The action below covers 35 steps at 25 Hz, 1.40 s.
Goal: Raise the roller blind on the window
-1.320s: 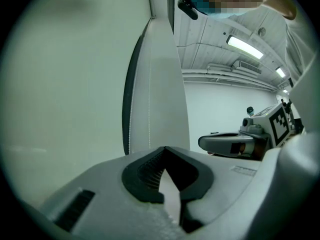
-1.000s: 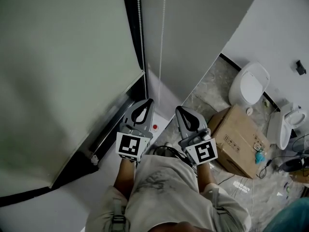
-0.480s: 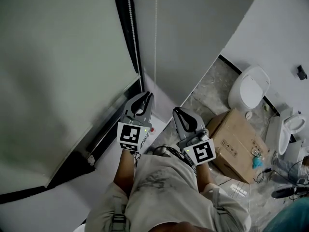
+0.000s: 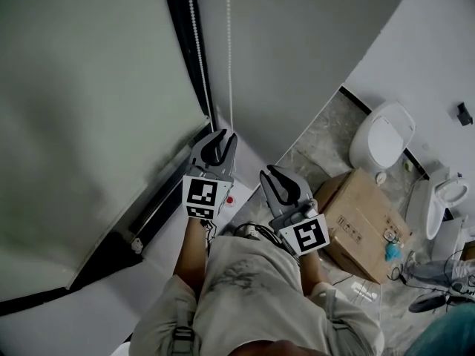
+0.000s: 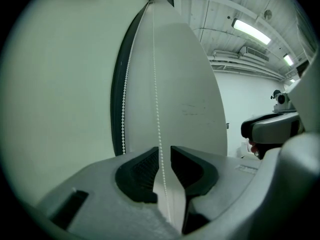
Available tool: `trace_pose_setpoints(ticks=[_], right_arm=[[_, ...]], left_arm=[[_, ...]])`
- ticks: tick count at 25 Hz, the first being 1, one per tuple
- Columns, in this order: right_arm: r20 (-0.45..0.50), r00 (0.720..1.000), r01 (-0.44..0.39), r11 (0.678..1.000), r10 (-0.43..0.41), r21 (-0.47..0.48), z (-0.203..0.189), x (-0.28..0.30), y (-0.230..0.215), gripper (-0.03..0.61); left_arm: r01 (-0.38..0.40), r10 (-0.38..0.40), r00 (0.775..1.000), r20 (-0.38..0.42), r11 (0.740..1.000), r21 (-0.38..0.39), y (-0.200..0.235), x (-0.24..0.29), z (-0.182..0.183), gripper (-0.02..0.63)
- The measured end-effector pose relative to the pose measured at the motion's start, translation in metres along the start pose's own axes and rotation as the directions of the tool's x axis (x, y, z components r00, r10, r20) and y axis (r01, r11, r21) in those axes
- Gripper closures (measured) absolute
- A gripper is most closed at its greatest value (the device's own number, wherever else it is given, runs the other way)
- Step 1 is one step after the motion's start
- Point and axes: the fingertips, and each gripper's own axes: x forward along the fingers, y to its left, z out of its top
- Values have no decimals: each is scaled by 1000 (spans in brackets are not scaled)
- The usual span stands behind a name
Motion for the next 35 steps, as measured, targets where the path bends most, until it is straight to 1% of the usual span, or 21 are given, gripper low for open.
trace_pose_setpoints(ticks=[4,11,12,13,14,17,20,22,26,28,35], right_arm=[[17,1000,0,1000,0,-3,3,1,-1,497],[15,1000,-5,1000,5,-3,3,0,1,482],[10,1000,-6,1000,6,-5,3,0,1,480],[2,1000,-8,1000,8,-8,3,-1,1,480],[-2,1000,-8,1000,8,-10,3,-1,1,480],[28,1000,-8,1000,8,-4,10,0,2,480],[23,999,-46,999,46,14,14,-2,5,482],[26,998,-60,998,59,13,22,1,6,482],[109,991,-75,997,76,-15,52,13,10,482],[128,988,-82,996,85,-26,65,17,10,482],[129,976,-169,984,175,-52,96,38,17,480]], left_arm=[[-2,2,1000,-3,1000,7,3,10,0,522],[0,0,1000,5,1000,5,6,23,0,518],[-5,5,1000,5,1000,7,6,24,0,526],[-13,13,1000,6,1000,8,7,24,1,548],[-22,22,1000,5,1000,9,8,24,1,606],[-13,13,1000,2,1000,-1,5,20,1,607],[21,-21,1000,12,999,-26,-2,11,2,607],[39,-39,999,12,998,-40,-5,5,2,607],[61,-61,998,11,996,-60,-13,-11,0,607],[68,-68,998,12,996,-66,-18,-18,1,607],[89,-90,996,-4,993,-74,-26,-39,-1,607]])
